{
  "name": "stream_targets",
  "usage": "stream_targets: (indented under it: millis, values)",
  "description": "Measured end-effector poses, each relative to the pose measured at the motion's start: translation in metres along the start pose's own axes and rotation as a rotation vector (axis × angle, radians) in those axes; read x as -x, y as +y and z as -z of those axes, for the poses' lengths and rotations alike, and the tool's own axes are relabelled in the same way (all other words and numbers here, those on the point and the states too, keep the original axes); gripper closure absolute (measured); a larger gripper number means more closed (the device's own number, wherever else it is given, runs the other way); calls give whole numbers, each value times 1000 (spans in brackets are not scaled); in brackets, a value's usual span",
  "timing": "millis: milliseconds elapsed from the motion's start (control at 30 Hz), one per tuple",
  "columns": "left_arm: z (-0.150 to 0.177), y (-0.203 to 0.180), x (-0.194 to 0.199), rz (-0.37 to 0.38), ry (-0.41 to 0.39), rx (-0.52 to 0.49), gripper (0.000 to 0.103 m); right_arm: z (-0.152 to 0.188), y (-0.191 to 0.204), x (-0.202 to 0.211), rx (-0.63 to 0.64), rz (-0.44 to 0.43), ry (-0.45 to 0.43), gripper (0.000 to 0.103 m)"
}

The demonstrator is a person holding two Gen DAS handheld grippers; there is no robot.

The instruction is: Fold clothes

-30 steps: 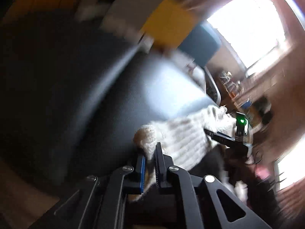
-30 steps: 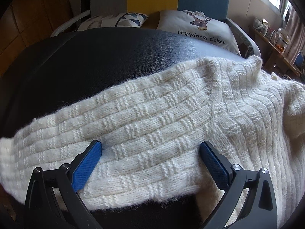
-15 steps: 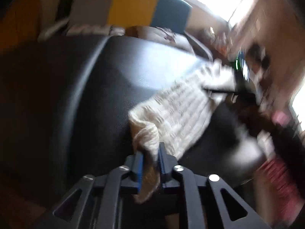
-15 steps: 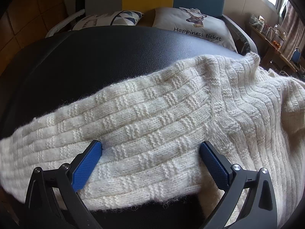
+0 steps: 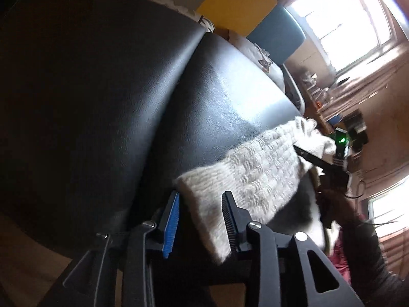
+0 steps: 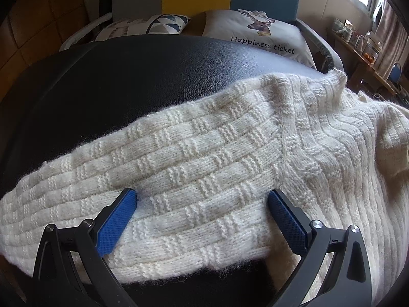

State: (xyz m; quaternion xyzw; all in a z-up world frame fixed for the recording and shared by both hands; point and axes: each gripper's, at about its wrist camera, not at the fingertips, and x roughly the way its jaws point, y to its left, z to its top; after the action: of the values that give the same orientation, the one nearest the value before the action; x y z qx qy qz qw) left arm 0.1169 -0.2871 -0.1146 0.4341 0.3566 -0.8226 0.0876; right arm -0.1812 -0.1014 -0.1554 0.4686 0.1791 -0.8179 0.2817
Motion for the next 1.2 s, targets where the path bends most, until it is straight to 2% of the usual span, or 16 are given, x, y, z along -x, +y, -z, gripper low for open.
stream_targets:
  millis: [67, 100, 133, 267, 433, 467, 567, 700, 867, 1033, 1167, 1200]
  values:
    - [1, -19, -6, -63, -5, -80, 70, -1, 1, 0, 5, -1, -9, 0]
    - [2, -30, -10, -89, -10, -138, 76, 0, 2, 1, 6, -2, -15, 0]
    - [5, -42, -14, -108, -15, -184, 94, -2, 5, 2, 23, -3, -13, 0]
    - [2, -52, -17, -132, -60, -164, 95, -12, 21, 6, 108, -10, 4, 0]
    - [-9, -43, 4, -180, -146, -120, 95, -24, 41, 11, 215, -20, 26, 0]
    - [-12, -40, 9, -196, -162, -113, 95, -24, 45, 5, 234, -26, 52, 0]
    - [-21, -33, 16, -253, -190, -137, 95, -23, 55, -7, 183, -109, 94, 0]
    - [-26, -29, 11, -331, -173, -194, 95, -23, 69, -9, 174, -93, 97, 0]
    - [-21, -28, 6, -366, -171, -239, 95, -24, 70, -9, 155, -83, 95, 0]
    - [-26, -37, 29, -398, -313, -307, 95, -23, 72, -1, 103, -57, 68, 0]
    - [-52, -26, 45, -413, -375, -286, 95, -28, 88, -1, 53, -58, 31, 0]
    - [-61, -22, 43, -436, -364, -293, 95, -31, 94, -1, 44, -64, 25, 0]
